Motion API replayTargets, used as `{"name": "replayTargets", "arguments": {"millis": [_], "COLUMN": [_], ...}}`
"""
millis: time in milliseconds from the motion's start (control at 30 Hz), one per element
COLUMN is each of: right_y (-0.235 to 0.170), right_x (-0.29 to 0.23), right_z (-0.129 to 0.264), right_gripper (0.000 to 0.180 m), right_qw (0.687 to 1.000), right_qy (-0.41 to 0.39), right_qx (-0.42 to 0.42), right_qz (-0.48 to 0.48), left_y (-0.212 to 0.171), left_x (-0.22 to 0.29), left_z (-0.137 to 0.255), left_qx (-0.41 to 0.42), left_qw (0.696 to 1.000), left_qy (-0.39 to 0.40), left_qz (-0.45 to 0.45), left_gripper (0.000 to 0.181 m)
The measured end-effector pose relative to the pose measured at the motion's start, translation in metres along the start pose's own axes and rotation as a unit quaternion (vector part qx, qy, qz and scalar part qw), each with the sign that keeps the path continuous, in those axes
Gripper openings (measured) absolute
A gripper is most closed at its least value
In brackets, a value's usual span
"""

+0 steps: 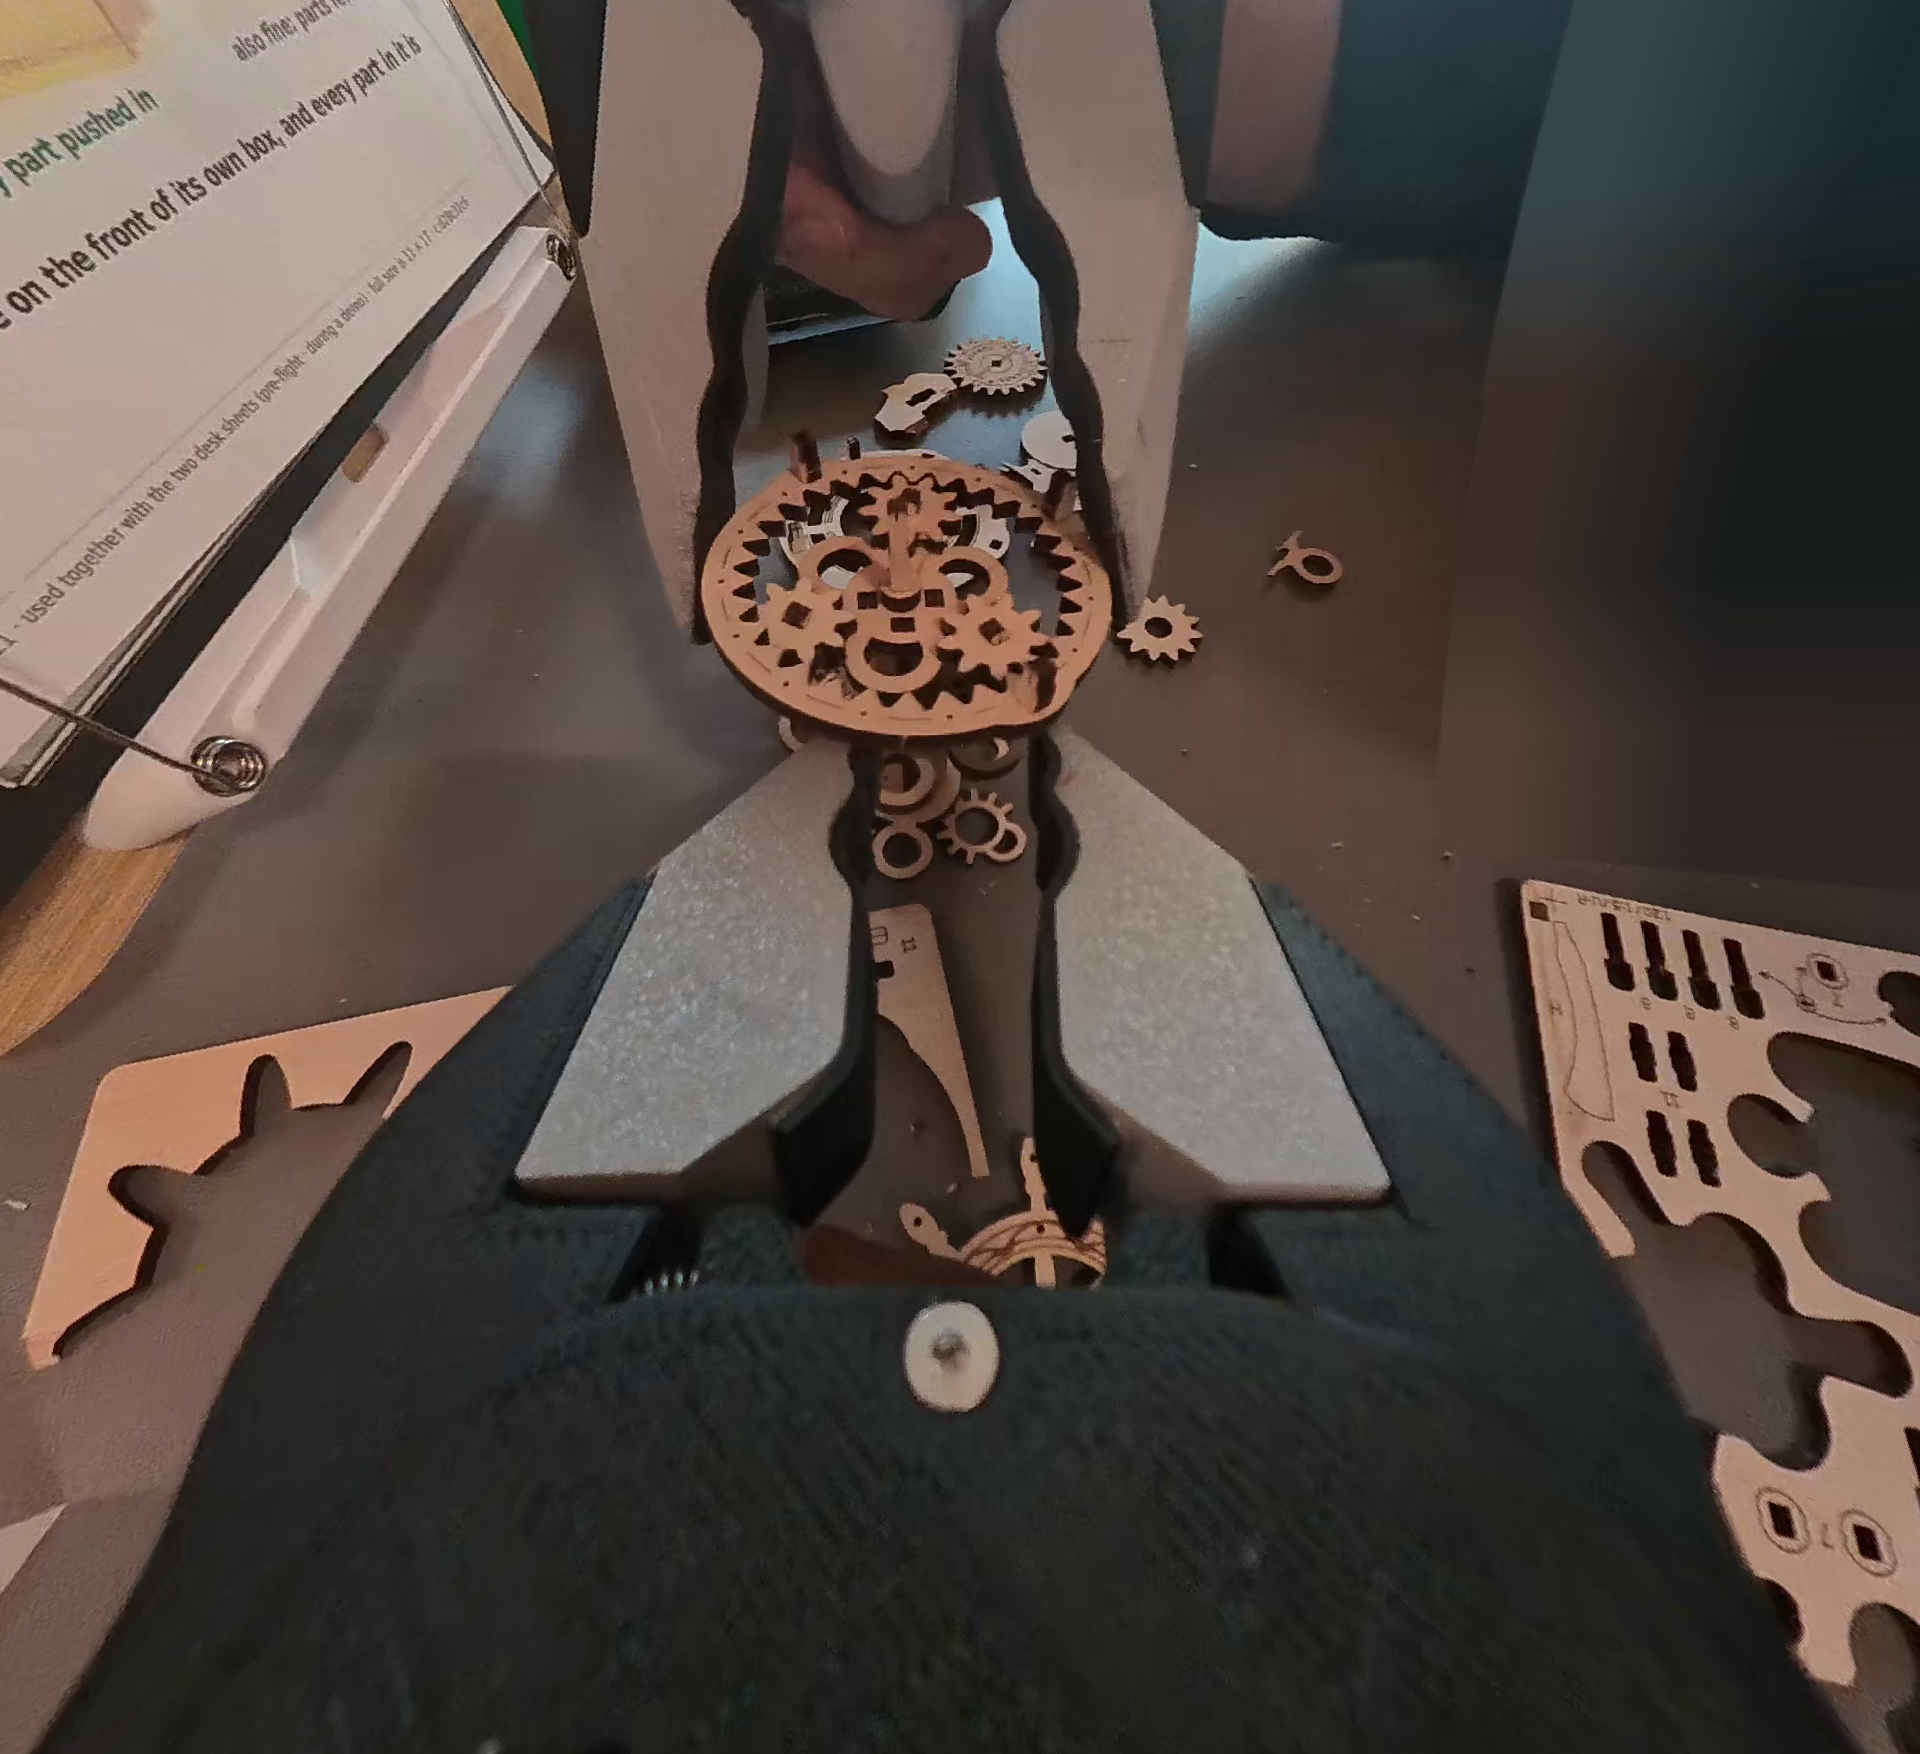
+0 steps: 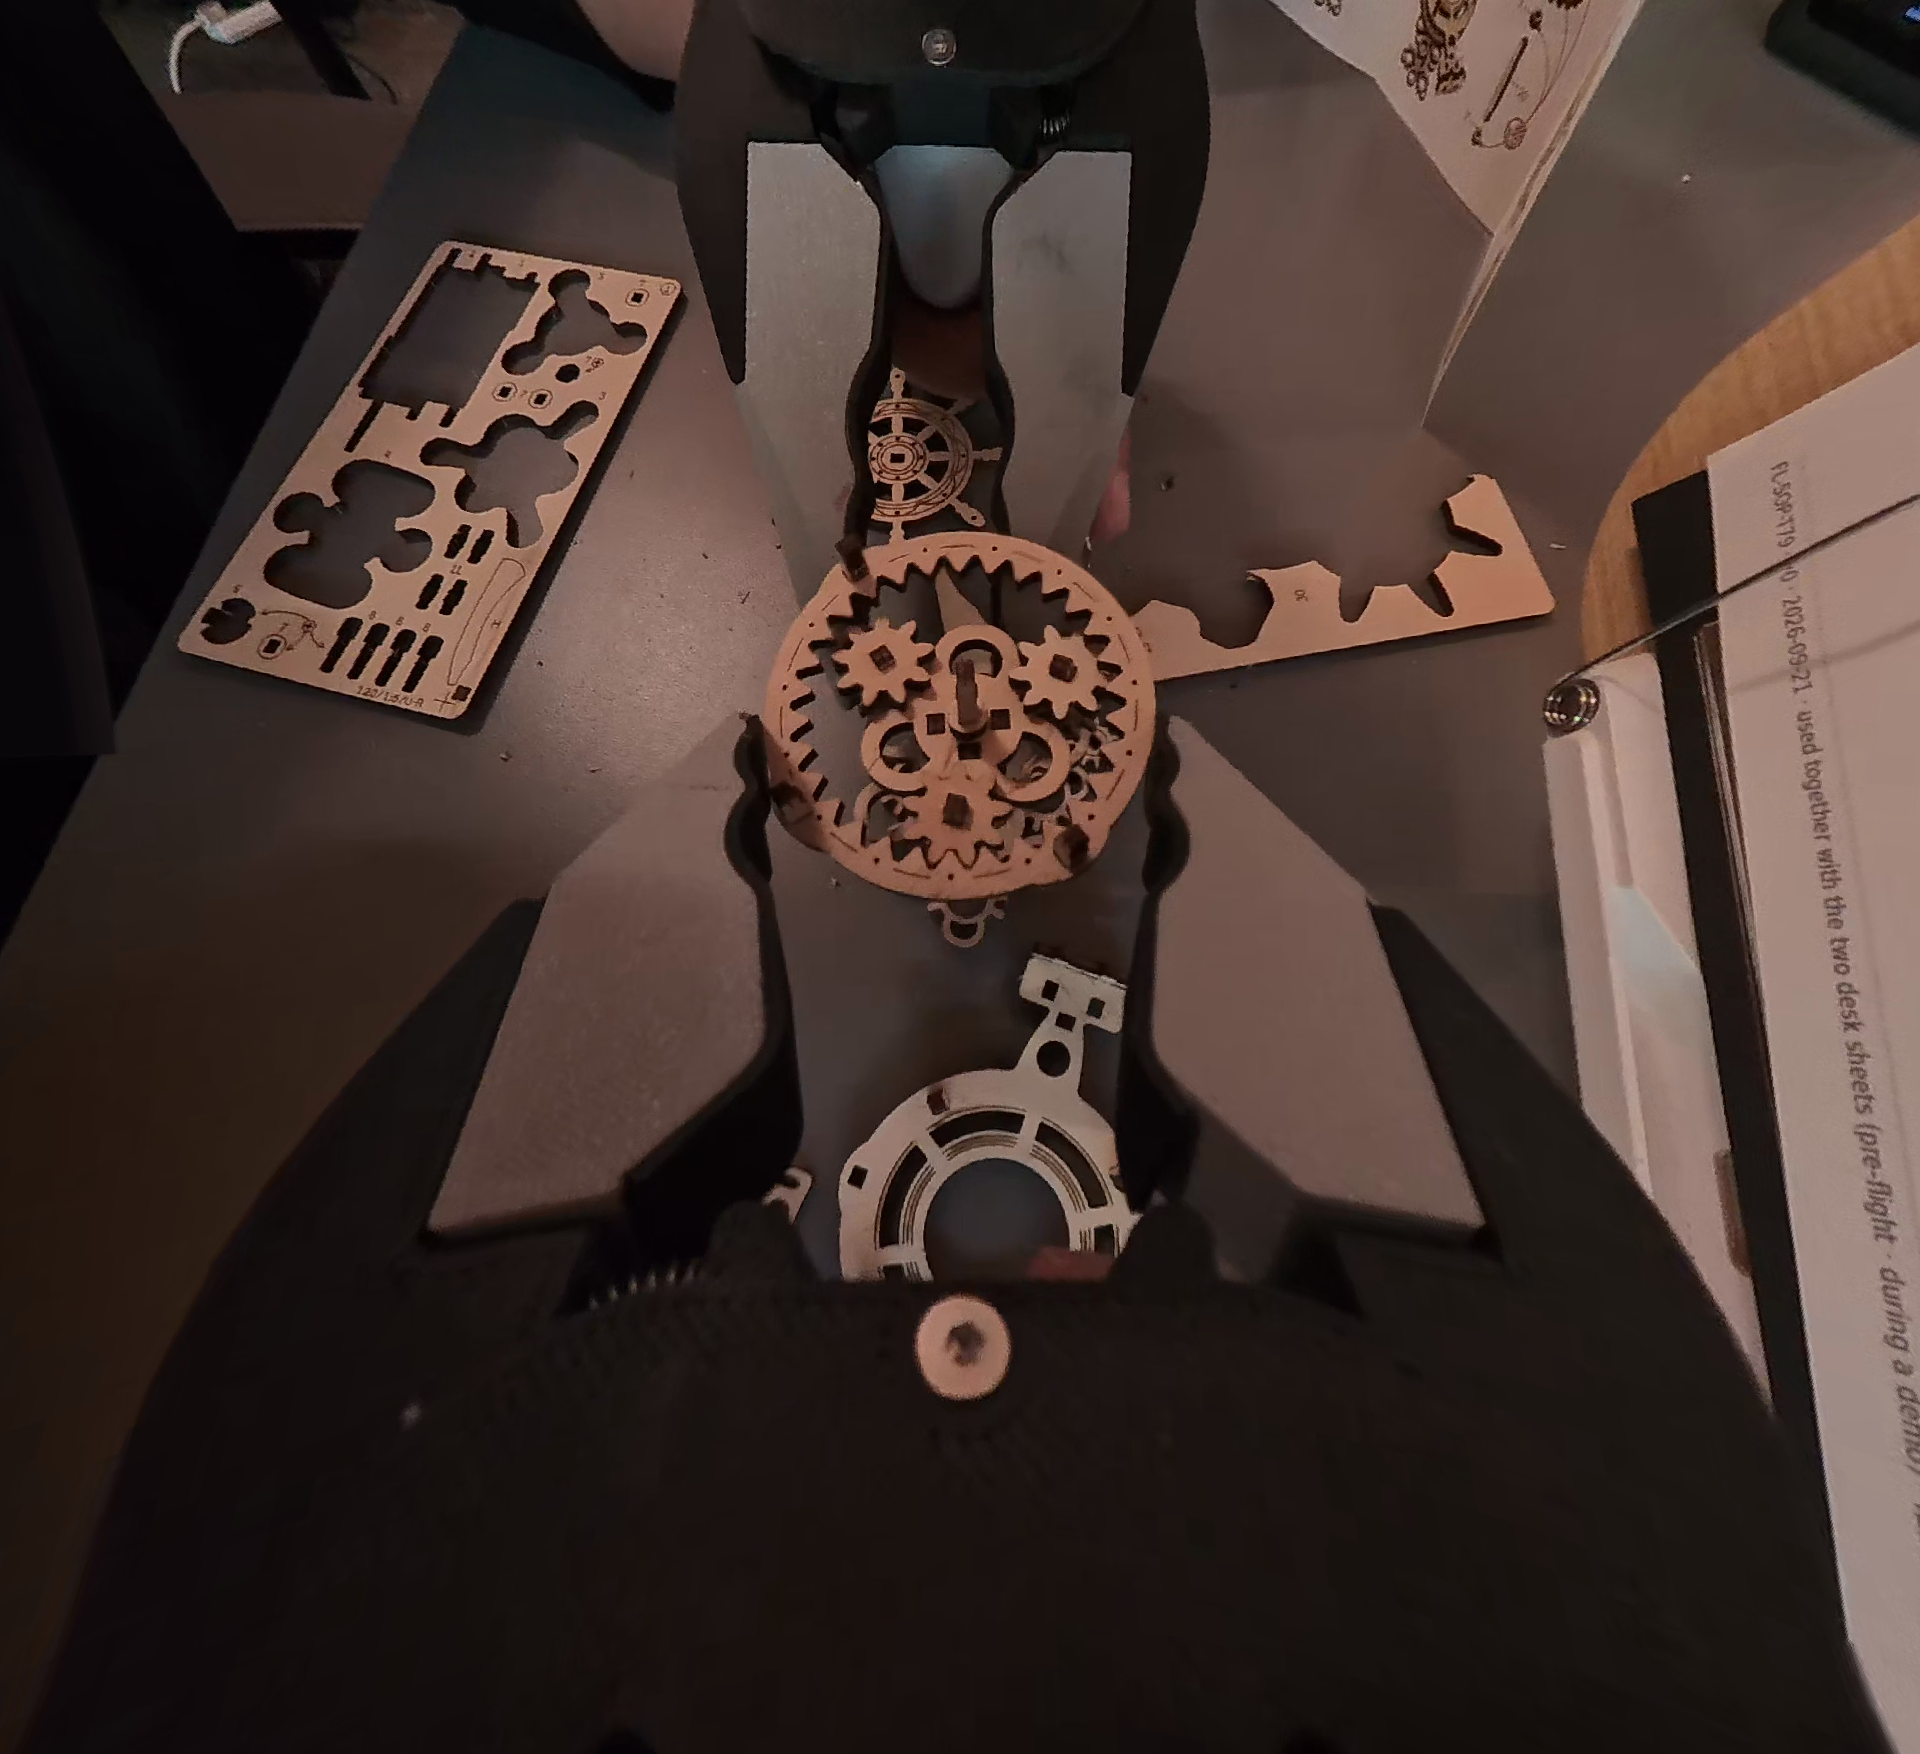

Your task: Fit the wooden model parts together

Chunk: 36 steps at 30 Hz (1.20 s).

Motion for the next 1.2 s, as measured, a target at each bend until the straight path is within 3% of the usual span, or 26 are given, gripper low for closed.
{"name": "replayTargets", "arguments": {"millis": [433,533,800,1000,1200], "right_y": [0.006,0.006,0.004,-0.012,-0.013], "right_x": [0.001,-0.001,-0.013,-0.010,-0.007], "right_z": [-0.002,-0.001,0.029,0.027,0.016], "right_gripper": [0.076,0.079,0.087,0.083,0.081], "right_qw": [0.999,0.999,1.000,0.999,0.999], "right_qy": [0.003,-0.001,-0.027,-0.037,-0.020], "right_qx": [-0.038,-0.041,0.003,0.017,0.018], "right_qz": [0.012,0.017,-0.008,-0.029,-0.022], "left_y": [-0.002,-0.005,0.007,0.010,0.011], "left_x": [-0.001,-0.004,-0.020,-0.017,-0.010], "left_z": [0.004,0.009,0.033,0.026,0.021], "left_qx": [-0.001,-0.013,-0.005,0.001,0.010], "left_qw": [1.000,1.000,1.000,0.999,1.000], "left_qy": [-0.009,-0.014,0.007,0.035,0.017], "left_qz": [-0.011,-0.005,0.001,-0.003,-0.016], "left_gripper": [0.027,0.037,0.044,0.060,0.049]}}
Point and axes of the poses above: each gripper's, where its closed fingertips meet, z back along the fingers, y out of its top, x = y × z across the jaws, the point moved 10 cm from there along z, back along the fingers, and after that the axes turned 10 degrees about y, right-handed, at the moved point
